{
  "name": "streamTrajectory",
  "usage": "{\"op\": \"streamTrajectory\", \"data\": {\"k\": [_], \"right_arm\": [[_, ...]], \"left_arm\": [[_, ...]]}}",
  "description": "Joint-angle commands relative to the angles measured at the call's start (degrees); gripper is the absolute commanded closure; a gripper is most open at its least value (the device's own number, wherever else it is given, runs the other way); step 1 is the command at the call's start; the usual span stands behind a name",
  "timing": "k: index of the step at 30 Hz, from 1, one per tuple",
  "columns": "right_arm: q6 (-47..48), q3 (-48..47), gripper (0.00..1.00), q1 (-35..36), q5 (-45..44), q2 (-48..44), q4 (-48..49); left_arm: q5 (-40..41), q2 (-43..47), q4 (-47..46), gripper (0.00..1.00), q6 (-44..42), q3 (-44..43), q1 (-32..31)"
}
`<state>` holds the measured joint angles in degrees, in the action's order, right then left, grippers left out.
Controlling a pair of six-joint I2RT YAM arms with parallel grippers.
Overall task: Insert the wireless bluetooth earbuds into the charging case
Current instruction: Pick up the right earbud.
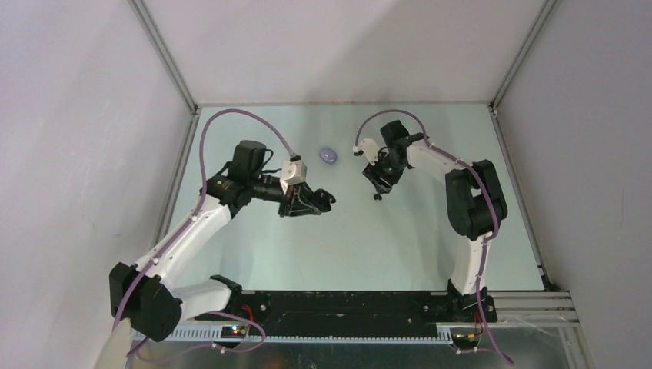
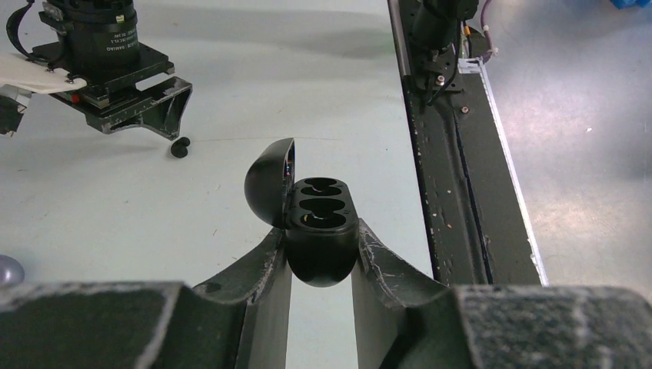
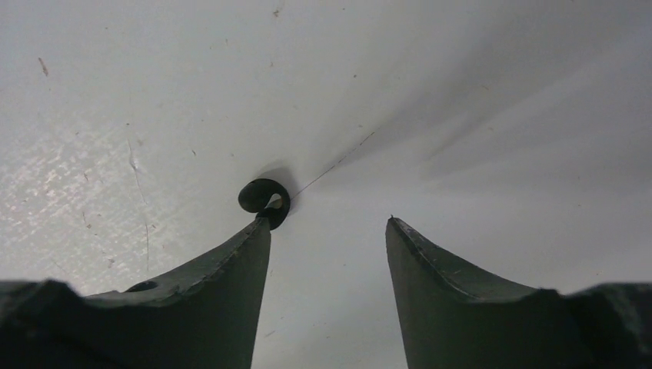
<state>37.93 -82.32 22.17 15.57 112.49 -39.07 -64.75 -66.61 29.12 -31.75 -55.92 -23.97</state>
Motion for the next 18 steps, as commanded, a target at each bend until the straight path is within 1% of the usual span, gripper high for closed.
{"op": "streamTrajectory", "data": {"k": [1,2,5,18], "right_arm": [[2.1,-1.0,0.41,-1.2,-0.2,0.8,1.6],[2.2,-1.3,0.44,-1.4,0.6,1.2,1.2],[2.8,-2.0,0.47,-2.0,2.8,2.4,-0.3],[2.9,-2.2,0.46,-1.0,6.3,3.9,-2.0]], "left_arm": [[-1.7,0.6,-2.6,0.99,1.3,0.2,0.0],[-1.7,0.7,-2.6,0.99,1.3,0.2,0.0],[-1.5,0.9,-2.7,0.99,1.3,0.5,-0.1],[-1.2,0.8,-3.4,0.99,1.8,0.8,-0.2]]}}
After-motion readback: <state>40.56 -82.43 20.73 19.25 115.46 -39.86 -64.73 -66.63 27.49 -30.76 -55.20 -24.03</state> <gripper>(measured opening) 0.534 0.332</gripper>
